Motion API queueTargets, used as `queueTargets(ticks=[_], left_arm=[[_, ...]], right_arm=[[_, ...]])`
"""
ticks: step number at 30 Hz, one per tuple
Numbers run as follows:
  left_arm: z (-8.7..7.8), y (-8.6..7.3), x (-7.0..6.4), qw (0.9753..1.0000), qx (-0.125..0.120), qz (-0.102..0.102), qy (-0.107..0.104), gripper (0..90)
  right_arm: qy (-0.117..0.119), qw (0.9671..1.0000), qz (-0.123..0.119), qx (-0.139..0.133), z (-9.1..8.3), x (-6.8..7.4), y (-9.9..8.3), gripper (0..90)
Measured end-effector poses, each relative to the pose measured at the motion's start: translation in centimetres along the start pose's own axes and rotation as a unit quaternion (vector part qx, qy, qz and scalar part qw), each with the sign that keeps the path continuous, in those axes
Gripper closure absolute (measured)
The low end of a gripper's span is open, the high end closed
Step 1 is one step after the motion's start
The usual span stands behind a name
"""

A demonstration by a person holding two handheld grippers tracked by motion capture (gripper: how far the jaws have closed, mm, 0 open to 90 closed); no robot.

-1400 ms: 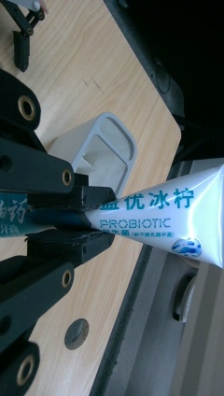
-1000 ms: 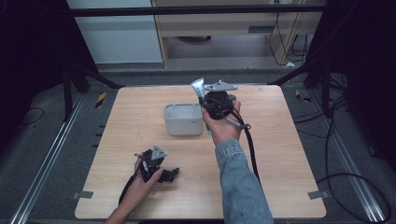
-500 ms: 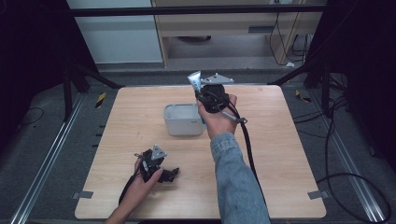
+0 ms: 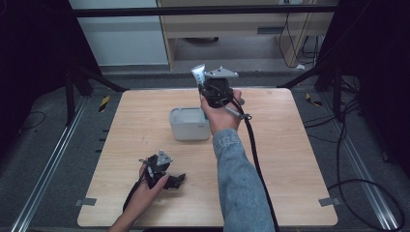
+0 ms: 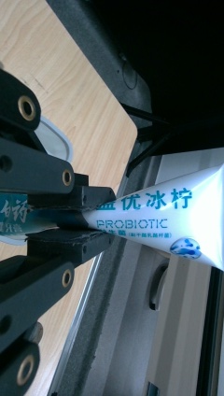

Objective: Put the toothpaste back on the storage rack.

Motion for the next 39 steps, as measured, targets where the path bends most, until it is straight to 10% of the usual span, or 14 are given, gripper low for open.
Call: queueTargets(ticks=[39], left_arm=[[0.0, 0.0, -0.1, 1.0000, 0.000, 0.000, -0.001, 0.0]], right_arm=[[0.000, 0.9996, 0.016, -0.024, 4.7, 0.3, 1.2, 80.0]])
Point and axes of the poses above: each handheld gripper's, and its own axes: z roughly forward along the jaws, y roughly out of its top, x roughly to its left, the point moved 4 cm from there along z, roughly forward along the jaws, and after that the axes turned 8 degrees about y, right-handed, at the moved point
